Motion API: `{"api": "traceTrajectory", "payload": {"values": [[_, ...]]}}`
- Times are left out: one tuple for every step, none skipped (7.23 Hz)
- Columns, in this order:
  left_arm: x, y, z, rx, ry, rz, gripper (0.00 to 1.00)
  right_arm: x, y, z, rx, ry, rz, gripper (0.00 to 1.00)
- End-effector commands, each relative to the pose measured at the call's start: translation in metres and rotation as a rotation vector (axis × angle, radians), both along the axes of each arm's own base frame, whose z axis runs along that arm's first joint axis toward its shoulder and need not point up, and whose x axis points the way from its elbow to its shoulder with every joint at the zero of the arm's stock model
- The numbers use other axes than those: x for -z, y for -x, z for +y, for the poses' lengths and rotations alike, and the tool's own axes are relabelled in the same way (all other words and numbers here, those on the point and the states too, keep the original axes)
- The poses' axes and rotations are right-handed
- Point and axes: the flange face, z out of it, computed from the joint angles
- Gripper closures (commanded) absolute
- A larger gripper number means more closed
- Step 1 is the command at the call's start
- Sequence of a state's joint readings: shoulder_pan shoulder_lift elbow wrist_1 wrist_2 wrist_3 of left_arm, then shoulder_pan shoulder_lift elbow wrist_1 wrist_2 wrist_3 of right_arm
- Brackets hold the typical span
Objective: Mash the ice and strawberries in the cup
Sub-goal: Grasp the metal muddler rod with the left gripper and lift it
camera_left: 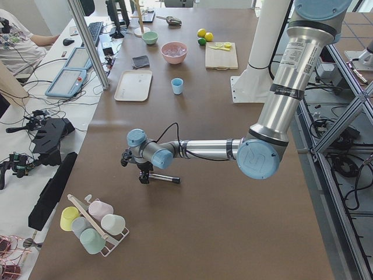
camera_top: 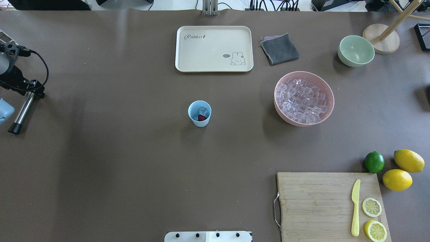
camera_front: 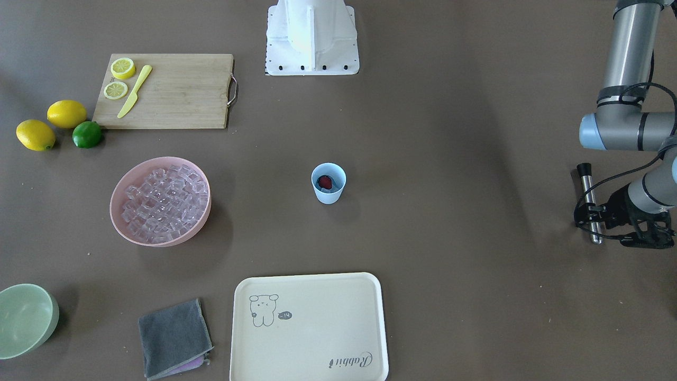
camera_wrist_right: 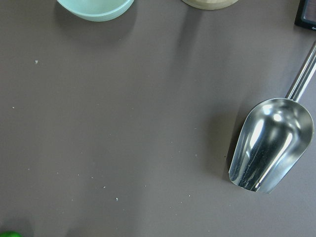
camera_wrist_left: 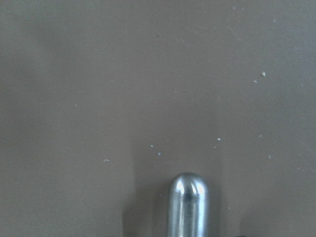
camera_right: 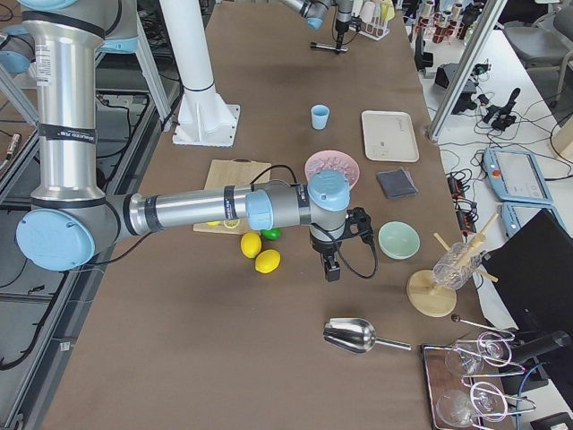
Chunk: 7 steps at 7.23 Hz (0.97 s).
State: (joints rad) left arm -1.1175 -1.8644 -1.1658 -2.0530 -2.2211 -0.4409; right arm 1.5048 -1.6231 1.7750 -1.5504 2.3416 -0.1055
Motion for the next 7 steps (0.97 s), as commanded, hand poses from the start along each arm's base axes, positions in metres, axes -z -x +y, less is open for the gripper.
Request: {"api": "traceTrajectory", "payload": {"values": [[0.007, 0.000, 0.001, -0.002, -0.012, 0.008, 0.49, -0.005, 0.000, 0.000, 0.000, 0.005, 0.000, 0.01], [0.008, -0.001, 0.000, -0.002, -0.014, 0.008, 0.55, -0.006, 0.000, 0.001, 0.000, 0.005, 0.000, 0.01], [0.007, -0.001, 0.000, -0.002, -0.015, 0.006, 0.63, -0.006, 0.000, 0.002, 0.000, 0.005, 0.000, 0.01], [0.007, -0.001, 0.000, -0.006, -0.018, 0.006, 0.73, -0.004, 0.000, 0.002, 0.000, 0.002, -0.001, 0.01], [0.015, -0.002, 0.000, -0.003, -0.027, 0.013, 0.99, -0.003, 0.000, 0.002, 0.000, 0.000, -0.001, 0.01], [0.024, 0.002, -0.004, 0.001, -0.043, 0.017, 1.00, -0.006, 0.000, 0.002, 0.000, 0.005, 0.000, 0.01], [0.049, 0.011, -0.009, 0.020, -0.079, 0.035, 1.00, -0.003, 0.000, 0.002, -0.001, 0.001, -0.001, 0.01]]}}
